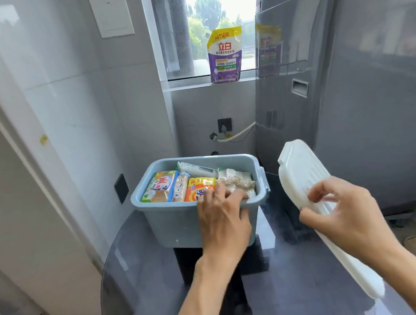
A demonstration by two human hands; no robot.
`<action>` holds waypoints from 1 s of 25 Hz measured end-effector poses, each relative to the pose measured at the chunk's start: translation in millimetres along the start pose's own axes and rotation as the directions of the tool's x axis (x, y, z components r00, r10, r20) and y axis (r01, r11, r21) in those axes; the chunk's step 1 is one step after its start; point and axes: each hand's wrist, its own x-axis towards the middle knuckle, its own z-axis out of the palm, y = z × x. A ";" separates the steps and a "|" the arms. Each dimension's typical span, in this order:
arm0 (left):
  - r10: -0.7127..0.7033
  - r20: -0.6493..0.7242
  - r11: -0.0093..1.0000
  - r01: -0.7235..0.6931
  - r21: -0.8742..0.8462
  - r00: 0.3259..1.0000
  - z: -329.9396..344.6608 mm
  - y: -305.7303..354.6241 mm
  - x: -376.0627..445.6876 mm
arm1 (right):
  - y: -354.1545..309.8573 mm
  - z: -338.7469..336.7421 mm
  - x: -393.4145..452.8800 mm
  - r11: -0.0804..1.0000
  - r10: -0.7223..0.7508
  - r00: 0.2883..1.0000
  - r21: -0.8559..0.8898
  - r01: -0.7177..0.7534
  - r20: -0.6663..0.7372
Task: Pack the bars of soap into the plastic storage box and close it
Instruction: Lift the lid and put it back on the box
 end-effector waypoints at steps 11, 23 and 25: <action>-0.697 -0.096 0.579 0.478 -0.660 0.711 -113.4 -121.7 16.9 | -141.3 141.1 61.8 0.775 -0.485 0.711 -0.127 0.619 0.510; -0.637 0.024 0.604 0.518 -0.605 0.771 -69.6 -153.1 27.3 | -64.7 121.7 73.5 0.919 -0.390 0.781 0.163 0.358 0.488; -0.687 0.162 0.413 0.564 -0.715 0.708 -66.6 -157.4 27.7 | -27.1 101.4 67.0 0.944 -0.318 0.877 0.201 0.260 0.359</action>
